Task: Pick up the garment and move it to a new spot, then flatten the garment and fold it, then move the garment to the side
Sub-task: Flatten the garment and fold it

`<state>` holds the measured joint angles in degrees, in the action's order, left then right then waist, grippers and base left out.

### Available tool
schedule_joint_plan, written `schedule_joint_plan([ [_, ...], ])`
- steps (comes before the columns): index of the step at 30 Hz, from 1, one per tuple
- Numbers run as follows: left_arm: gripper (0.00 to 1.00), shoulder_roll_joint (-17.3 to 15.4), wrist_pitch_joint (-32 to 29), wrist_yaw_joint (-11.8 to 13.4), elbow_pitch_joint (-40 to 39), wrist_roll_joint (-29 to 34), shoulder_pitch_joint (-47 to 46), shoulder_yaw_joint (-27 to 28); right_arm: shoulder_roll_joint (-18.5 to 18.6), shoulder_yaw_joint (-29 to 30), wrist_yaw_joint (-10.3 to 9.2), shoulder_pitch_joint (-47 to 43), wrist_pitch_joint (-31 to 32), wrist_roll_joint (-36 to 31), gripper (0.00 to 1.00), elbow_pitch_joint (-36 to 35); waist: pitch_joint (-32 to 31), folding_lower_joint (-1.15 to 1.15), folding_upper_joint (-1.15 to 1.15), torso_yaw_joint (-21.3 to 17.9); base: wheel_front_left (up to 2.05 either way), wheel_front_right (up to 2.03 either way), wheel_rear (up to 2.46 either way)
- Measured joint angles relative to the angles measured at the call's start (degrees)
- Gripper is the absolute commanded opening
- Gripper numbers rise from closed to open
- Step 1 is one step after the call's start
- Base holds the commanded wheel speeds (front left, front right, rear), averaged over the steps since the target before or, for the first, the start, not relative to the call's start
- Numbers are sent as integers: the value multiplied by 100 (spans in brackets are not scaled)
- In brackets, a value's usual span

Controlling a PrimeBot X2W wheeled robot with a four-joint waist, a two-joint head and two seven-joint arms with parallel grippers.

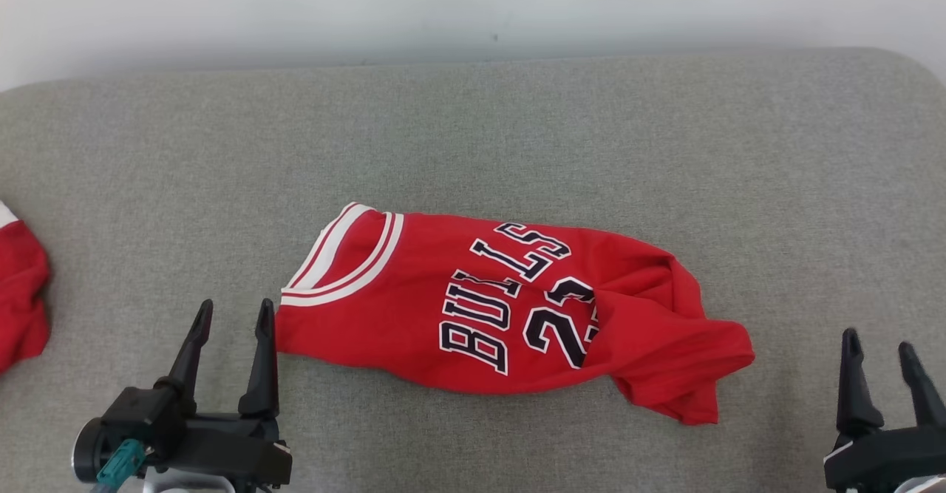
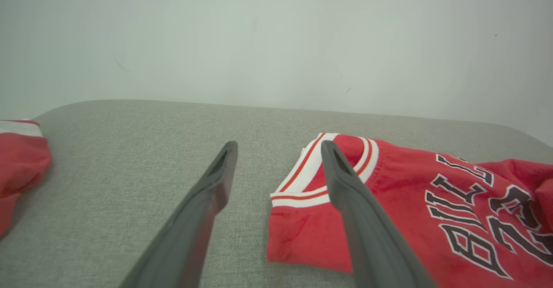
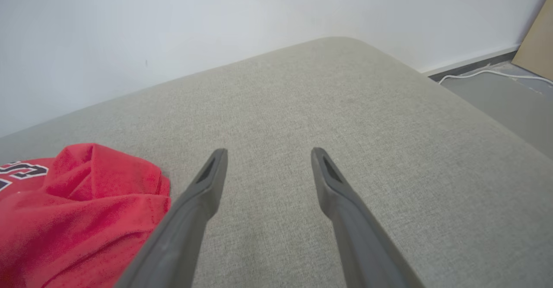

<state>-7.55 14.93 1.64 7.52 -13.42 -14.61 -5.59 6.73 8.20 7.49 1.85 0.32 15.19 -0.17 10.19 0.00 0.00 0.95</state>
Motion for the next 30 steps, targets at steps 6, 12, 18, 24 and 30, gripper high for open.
schedule_joint_plan([
  [6,100,-54,-25,122,-25,-1,62,59,-2,-220,1,158,-371,-270,100,-475,-125,0,0,-52,0,0,0],
  [12,100,-86,-83,208,-155,2,192,51,114,-900,0,226,-593,-555,100,-789,-271,0,0,-43,0,0,0],
  [18,100,-111,-126,293,-300,38,403,25,199,-1436,1,131,-646,-721,100,-803,-429,0,0,1,0,0,0],
  [24,100,-113,-186,350,-439,38,612,-23,218,-1824,0,-90,-635,-799,100,-728,-580,0,0,58,0,0,0],
  [30,100,-146,-237,397,-483,47,676,-52,219,-1912,1,-168,-610,-828,100,-706,-657,-1,0,73,0,0,0],
])
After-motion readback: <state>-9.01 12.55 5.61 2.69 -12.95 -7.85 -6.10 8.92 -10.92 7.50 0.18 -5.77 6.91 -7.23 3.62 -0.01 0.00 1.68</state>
